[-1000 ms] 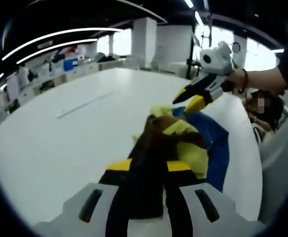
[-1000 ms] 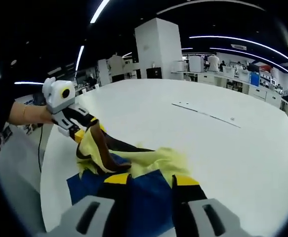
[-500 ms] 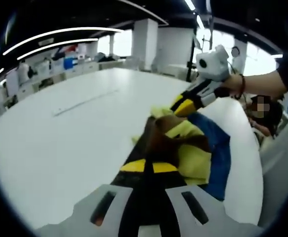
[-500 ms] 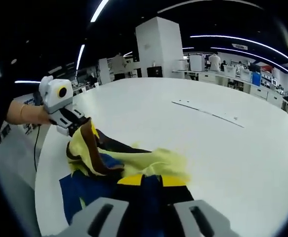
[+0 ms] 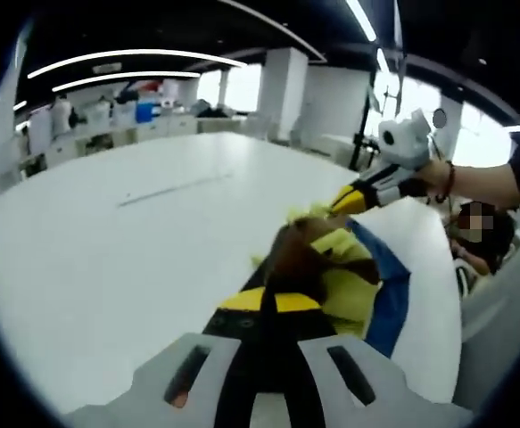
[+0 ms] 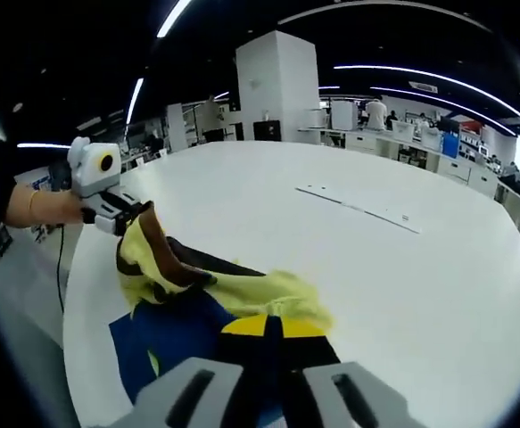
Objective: Fold the garment on the visible template until the final outline fits inside the template.
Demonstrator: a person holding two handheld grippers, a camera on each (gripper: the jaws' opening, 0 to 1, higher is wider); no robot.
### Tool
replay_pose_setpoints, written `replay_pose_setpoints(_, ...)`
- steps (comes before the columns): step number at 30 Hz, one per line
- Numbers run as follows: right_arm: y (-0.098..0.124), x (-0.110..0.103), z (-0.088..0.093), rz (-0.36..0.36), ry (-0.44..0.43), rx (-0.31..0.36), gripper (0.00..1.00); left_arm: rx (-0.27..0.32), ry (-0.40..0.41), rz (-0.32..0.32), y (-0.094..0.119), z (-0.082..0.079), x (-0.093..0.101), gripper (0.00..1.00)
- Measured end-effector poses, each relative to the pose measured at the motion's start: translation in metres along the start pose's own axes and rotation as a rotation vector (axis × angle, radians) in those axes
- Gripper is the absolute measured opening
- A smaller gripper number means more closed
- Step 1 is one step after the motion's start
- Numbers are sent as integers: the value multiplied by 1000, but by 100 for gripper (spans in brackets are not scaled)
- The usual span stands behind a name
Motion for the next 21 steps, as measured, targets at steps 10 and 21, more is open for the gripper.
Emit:
replay_pose_setpoints(10, 22, 17, -9, 91, -5, 13, 0, 20, 2, -30, 4, -8, 0, 0)
replay_pose_setpoints(21, 37, 34, -4, 164, -28, -25, 0, 1, 19, -54, 9, -4, -4, 0)
Point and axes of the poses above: the point that each gripper's makers call its tool centre point, and the gripper's own axes: y roughly backward along the fingers, x roughly to its right, z roughly out of its underside, the point moved 10 cm from there along y, roughly backward along the fingers, and after that the axes turned 15 degrees about x, right-handed, at the moved point
